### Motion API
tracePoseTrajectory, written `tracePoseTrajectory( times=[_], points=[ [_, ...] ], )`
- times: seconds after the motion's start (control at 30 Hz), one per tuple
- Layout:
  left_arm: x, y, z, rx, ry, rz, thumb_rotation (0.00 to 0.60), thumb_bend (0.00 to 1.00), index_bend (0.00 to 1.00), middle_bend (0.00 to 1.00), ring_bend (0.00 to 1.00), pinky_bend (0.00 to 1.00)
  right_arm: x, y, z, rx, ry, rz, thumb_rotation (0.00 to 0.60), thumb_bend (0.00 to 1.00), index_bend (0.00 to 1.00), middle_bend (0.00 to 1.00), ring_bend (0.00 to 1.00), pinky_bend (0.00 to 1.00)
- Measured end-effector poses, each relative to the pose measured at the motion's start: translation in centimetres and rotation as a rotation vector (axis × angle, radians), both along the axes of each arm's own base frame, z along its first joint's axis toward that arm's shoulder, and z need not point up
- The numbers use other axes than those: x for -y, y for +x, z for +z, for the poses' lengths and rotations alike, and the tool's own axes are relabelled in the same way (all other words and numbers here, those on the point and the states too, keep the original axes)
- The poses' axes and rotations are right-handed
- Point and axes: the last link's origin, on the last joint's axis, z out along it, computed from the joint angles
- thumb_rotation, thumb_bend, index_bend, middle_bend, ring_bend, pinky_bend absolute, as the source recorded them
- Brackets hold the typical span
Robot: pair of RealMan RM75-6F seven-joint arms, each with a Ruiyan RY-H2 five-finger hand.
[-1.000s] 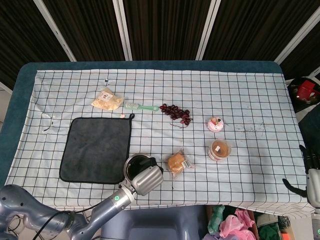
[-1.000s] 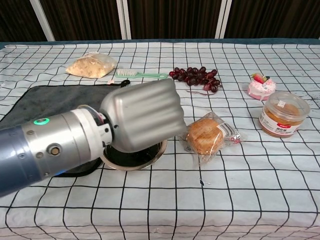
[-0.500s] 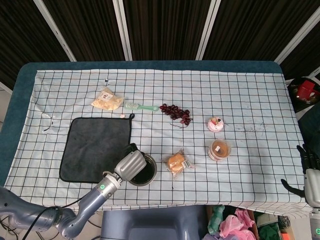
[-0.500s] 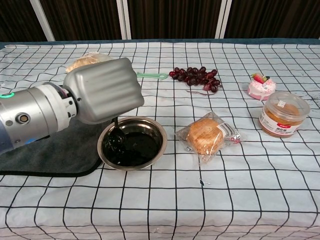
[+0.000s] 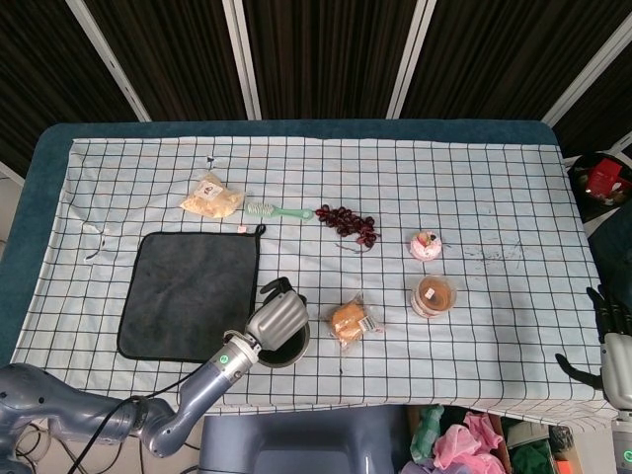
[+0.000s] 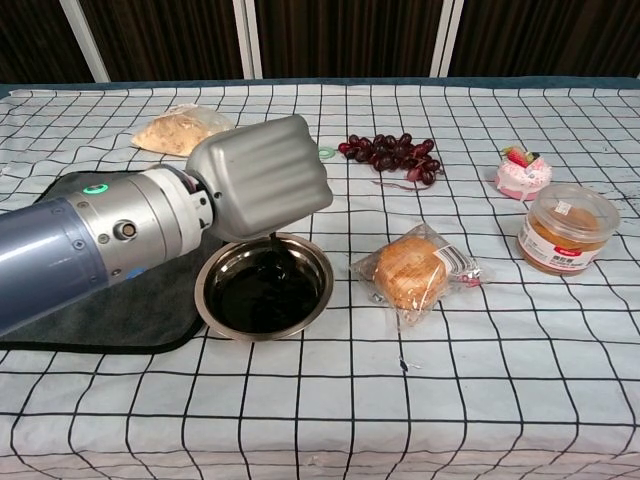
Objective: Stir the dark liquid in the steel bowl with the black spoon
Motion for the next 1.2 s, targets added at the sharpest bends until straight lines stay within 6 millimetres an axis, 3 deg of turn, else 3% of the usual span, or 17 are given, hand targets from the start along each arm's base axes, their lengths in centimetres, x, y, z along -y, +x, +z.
tracePoseTrajectory(
  times=[0.1, 0.2, 0.37, 0.47, 0.57, 0.7, 0.8, 0.87, 0.97, 1.07, 1.2],
  points=[
    [0.2, 0.3, -0.3, 0.015, -0.017, -0.006, 0.6, 0.41, 0.64, 0.97, 0.83, 0.74, 0.0, 0.0, 0.0, 0.001, -0.001, -0.001, 0.6, 0.11, 0.03, 0.01, 0.06, 0.22],
    [0.3, 0.3, -0.4, 0.012, -0.018, -0.007, 0.6, 0.35, 0.57, 0.95, 0.82, 0.74, 0.0, 0.0, 0.0, 0.003, 0.0, -0.001, 0.6, 0.11, 0.03, 0.01, 0.06, 0.22],
    [0.4, 0.2, -0.2, 0.003, -0.018, 0.006, 0.6, 0.17, 0.26, 0.94, 0.81, 0.74, 0.0, 0.0, 0.0, 0.005, -0.002, 0.0, 0.6, 0.11, 0.03, 0.01, 0.06, 0.22],
    [0.4, 0.3, 0.0, 0.006, -0.019, 0.015, 0.6, 0.12, 0.16, 0.94, 0.81, 0.74, 0.0, 0.1, 0.0, 0.005, -0.003, 0.0, 0.6, 0.11, 0.03, 0.01, 0.06, 0.22],
    [0.7, 0.5, 0.7, 0.024, -0.019, 0.019, 0.6, 0.11, 0.14, 0.93, 0.8, 0.74, 0.0, 0.1, 0.0, 0.006, -0.005, 0.0, 0.6, 0.11, 0.03, 0.01, 0.06, 0.22],
    [1.3, 1.2, 3.0, 0.09, -0.001, 0.017, 0.6, 0.11, 0.16, 0.88, 0.74, 0.73, 0.0, 0.1, 0.0, 0.007, -0.005, 0.0, 0.6, 0.11, 0.03, 0.01, 0.06, 0.22],
    [1.8, 1.5, 5.6, 0.163, 0.03, 0.025, 0.6, 0.11, 0.16, 0.73, 0.59, 0.63, 0.0, 0.0, 0.1, 0.008, -0.006, -0.001, 0.6, 0.11, 0.03, 0.01, 0.06, 0.22],
    [2.0, 1.3, 7.3, 0.207, 0.056, 0.037, 0.6, 0.11, 0.16, 0.55, 0.43, 0.46, 0.0, 0.0, 0.1, 0.008, -0.008, -0.001, 0.6, 0.11, 0.03, 0.01, 0.06, 0.22],
    [2.3, 0.2, 10.2, 0.283, 0.103, 0.076, 0.6, 0.11, 0.15, 0.33, 0.27, 0.29, 0.0, 0.0, 0.3, 0.008, -0.017, 0.0, 0.6, 0.11, 0.03, 0.01, 0.06, 0.22],
    [2.7, -2.2, 12.9, 0.366, 0.144, 0.151, 0.6, 0.1, 0.15, 0.23, 0.2, 0.22, 0.0, 0.0, 0.4, 0.001, -0.022, -0.001, 0.6, 0.11, 0.03, 0.01, 0.06, 0.22],
    [3.4, -6.0, 15.8, 0.493, 0.124, 0.279, 0.6, 0.1, 0.15, 0.2, 0.15, 0.15, 0.1, -0.1, 0.3, -0.009, -0.016, 0.002, 0.6, 0.11, 0.03, 0.01, 0.06, 0.22]
  ],
)
